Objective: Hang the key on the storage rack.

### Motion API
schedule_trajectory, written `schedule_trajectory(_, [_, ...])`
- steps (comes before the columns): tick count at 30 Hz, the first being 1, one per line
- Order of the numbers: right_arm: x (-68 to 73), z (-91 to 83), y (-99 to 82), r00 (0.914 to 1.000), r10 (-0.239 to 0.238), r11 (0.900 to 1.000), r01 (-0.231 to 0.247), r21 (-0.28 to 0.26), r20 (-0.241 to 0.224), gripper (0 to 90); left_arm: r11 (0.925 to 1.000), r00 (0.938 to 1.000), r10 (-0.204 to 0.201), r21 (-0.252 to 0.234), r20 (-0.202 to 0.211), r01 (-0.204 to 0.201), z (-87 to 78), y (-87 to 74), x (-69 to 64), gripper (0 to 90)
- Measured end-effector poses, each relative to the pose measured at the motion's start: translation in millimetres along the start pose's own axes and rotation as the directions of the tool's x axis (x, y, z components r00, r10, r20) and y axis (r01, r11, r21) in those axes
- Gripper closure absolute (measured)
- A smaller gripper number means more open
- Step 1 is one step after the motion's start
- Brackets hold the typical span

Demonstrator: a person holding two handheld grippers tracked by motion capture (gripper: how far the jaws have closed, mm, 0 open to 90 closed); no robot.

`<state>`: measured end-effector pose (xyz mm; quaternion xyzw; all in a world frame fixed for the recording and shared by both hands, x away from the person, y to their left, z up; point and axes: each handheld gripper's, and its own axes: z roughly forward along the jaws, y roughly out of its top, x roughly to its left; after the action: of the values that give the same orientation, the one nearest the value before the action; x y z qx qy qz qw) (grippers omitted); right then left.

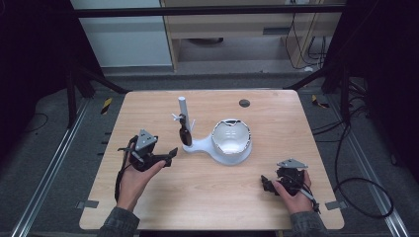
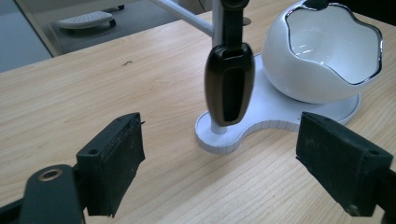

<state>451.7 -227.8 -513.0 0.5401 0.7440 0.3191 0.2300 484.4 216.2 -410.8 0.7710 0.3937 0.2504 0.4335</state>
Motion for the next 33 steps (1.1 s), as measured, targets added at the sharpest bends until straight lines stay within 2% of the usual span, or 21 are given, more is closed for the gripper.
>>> schedule_trajectory(12, [0.0,0.0,0.0,1.0000,0.000,1.0000,0.000,0.000,0.000,0.5,0.9990,0.9990,-0.040,0.017,-0.021,0.041,-7.3,-22.0,15.8,9.7])
schedule_trajectory(19, [0.0,0.0,0.0,1.0000,0.000,1.0000,0.000,0.000,0.000,0.5,0.9985,0.9985,-0.045,0.032,-0.032,0.046,-9.0,-31.4,21.6,8.9])
schedule_trajectory(23, [0.0,0.0,0.0,1.0000,0.000,1.0000,0.000,0.000,0.001,0.5,0.9967,0.9981,-0.046,0.065,-0.040,0.049,-7.5,-37.4,24.5,7.7])
schedule_trajectory(25, [0.0,0.0,0.0,1.0000,0.000,1.0000,0.000,0.000,0.000,0.5,0.9939,0.9979,-0.040,0.100,-0.050,0.045,-5.7,-41.2,26.3,7.5])
schedule_trajectory(29, [0.0,0.0,0.0,1.0000,0.000,1.0000,0.000,0.000,0.000,0.5,0.9829,0.9972,-0.030,0.179,-0.069,0.042,-0.9,-51.5,32.3,7.3])
schedule_trajectory(30, [0.0,0.0,0.0,1.0000,0.000,1.0000,0.000,0.000,0.000,0.5,0.9792,0.9959,-0.018,0.200,-0.089,0.035,0.2,-56.6,35.4,6.9])
schedule_trajectory(33, [0.1,0.0,-0.1,1.0000,0.000,1.0000,0.000,0.000,0.000,0.5,0.9751,0.9942,-0.007,0.220,-0.108,0.031,0.4,-61.6,38.9,6.5])
